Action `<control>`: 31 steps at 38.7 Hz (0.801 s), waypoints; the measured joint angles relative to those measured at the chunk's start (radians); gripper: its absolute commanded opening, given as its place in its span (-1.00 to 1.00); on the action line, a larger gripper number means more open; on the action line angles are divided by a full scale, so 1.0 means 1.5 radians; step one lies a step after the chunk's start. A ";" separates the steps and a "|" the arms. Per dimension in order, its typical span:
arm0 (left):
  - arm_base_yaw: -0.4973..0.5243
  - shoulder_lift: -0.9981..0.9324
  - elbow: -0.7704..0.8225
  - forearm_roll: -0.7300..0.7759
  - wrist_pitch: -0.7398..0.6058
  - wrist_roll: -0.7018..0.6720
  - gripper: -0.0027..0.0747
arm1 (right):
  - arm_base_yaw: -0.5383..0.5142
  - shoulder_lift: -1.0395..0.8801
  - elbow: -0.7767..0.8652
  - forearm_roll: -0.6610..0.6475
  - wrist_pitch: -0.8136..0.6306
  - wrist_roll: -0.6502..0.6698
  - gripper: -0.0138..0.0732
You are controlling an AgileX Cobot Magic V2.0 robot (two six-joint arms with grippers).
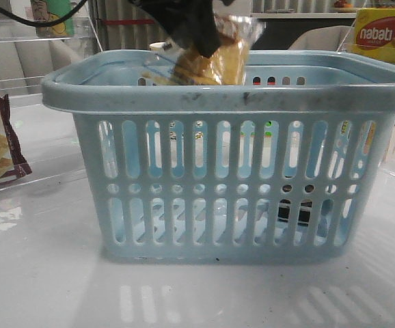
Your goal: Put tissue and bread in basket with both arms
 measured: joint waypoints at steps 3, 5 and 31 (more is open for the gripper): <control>0.000 -0.003 0.000 -0.011 -0.011 0.000 0.25 | 0.000 0.000 0.000 0.000 0.000 0.000 0.62; 0.000 -0.009 0.000 -0.020 -0.013 0.000 0.25 | 0.000 0.000 0.000 0.000 0.000 0.000 0.62; 0.000 -0.485 0.334 -0.072 -0.061 0.000 0.25 | 0.000 0.000 0.000 0.000 0.000 0.000 0.62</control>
